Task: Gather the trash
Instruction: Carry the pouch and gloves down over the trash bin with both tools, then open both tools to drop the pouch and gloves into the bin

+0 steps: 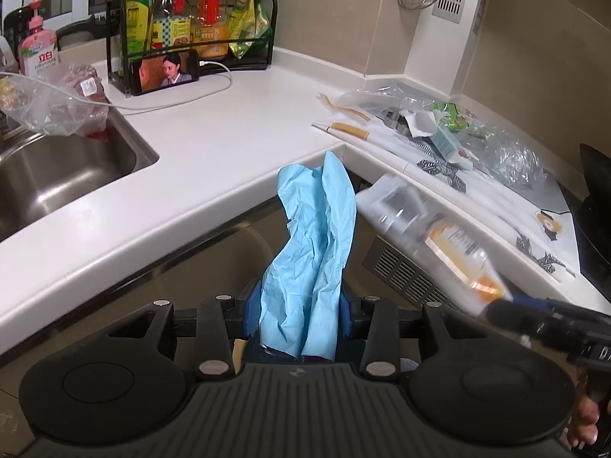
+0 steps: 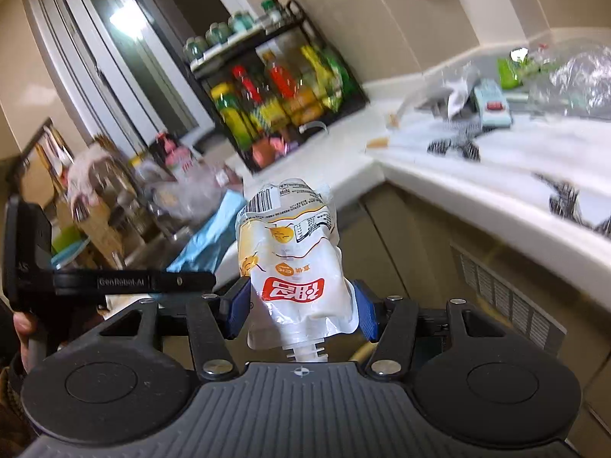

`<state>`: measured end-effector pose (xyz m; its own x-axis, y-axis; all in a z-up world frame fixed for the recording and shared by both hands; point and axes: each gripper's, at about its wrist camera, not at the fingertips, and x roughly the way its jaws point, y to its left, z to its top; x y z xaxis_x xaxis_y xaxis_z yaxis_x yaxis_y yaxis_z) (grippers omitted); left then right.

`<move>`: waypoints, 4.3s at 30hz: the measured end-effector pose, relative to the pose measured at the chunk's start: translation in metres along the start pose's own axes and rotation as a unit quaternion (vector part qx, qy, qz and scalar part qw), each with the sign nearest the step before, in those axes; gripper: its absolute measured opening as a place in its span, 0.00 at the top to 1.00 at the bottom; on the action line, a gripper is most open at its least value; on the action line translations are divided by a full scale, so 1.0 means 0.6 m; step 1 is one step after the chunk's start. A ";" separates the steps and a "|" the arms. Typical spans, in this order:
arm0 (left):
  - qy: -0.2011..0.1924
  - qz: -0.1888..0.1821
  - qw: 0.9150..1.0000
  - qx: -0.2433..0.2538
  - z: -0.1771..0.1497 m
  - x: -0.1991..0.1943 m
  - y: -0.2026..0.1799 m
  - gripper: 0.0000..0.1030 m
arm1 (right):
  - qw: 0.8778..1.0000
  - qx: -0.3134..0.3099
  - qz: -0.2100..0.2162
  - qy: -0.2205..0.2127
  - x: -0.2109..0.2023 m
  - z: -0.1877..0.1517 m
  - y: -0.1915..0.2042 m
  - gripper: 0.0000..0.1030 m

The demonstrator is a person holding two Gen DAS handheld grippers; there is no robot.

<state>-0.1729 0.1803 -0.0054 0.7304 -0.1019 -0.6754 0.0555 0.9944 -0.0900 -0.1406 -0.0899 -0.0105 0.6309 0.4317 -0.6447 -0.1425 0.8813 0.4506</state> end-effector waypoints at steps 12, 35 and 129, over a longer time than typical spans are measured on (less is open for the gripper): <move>-0.019 0.016 1.000 -0.011 -0.014 -0.014 0.017 0.57 | 0.997 0.029 -0.011 0.071 0.045 -0.031 0.015 0.43; 0.011 0.022 1.000 -0.002 -0.026 0.013 0.005 0.57 | 0.995 0.049 -0.028 0.084 0.057 -0.033 0.009 0.43; 0.359 0.051 0.928 0.085 -0.136 0.531 -0.054 0.00 | 0.910 0.169 -0.245 0.288 0.349 -0.144 -0.236 0.10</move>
<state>0.0026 0.1133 -0.2774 0.0996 0.0611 -0.9931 0.1626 0.9837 0.0769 -0.0543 -0.1079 -0.2628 0.0381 0.1174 -0.9923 0.3519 0.9279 0.1233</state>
